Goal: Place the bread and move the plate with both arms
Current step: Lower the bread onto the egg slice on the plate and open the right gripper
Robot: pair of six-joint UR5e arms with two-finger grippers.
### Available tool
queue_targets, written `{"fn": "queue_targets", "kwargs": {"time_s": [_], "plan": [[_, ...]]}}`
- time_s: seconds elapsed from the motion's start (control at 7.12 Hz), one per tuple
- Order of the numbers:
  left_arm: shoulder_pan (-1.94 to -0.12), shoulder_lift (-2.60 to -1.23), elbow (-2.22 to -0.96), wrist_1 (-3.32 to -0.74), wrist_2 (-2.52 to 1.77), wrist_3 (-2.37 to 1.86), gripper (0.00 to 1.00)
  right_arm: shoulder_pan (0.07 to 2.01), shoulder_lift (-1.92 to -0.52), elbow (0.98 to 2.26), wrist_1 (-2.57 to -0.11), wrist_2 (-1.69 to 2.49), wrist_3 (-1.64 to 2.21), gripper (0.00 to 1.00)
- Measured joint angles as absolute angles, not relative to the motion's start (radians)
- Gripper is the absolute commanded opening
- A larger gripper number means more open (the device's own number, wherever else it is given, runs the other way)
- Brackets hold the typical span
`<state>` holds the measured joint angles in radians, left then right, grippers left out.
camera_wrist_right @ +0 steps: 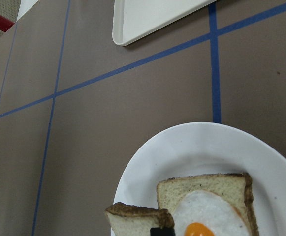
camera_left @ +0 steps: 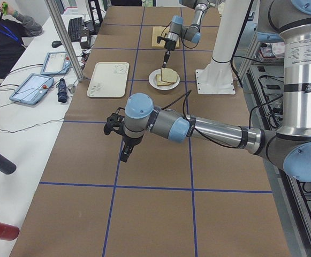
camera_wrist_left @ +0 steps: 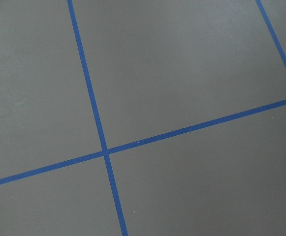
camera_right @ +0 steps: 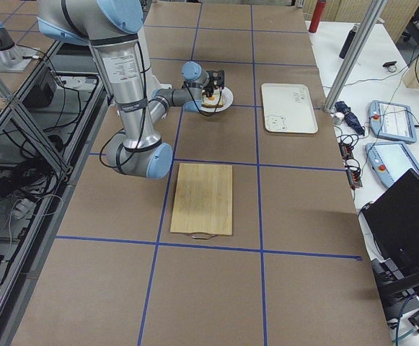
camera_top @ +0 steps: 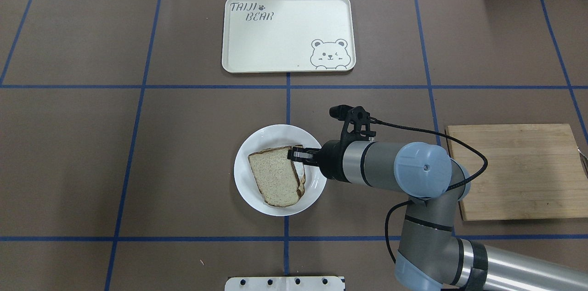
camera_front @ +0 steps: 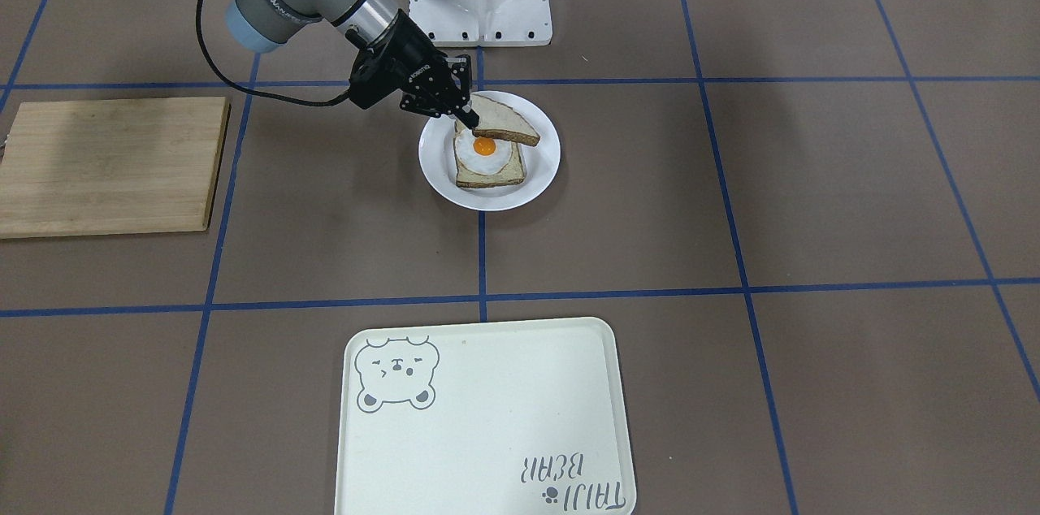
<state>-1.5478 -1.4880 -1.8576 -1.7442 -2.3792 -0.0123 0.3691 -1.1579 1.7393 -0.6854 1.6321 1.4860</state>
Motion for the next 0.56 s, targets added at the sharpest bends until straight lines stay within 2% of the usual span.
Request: {"fn": "queue_targets", "kwargs": {"time_s": [0.56], "plan": [[-1.548, -1.488, -1.858, -1.745, -2.379, -0.012, 0.98, 0.391, -1.134, 1.645, -0.679, 1.62, 1.475, 0.0]]}}
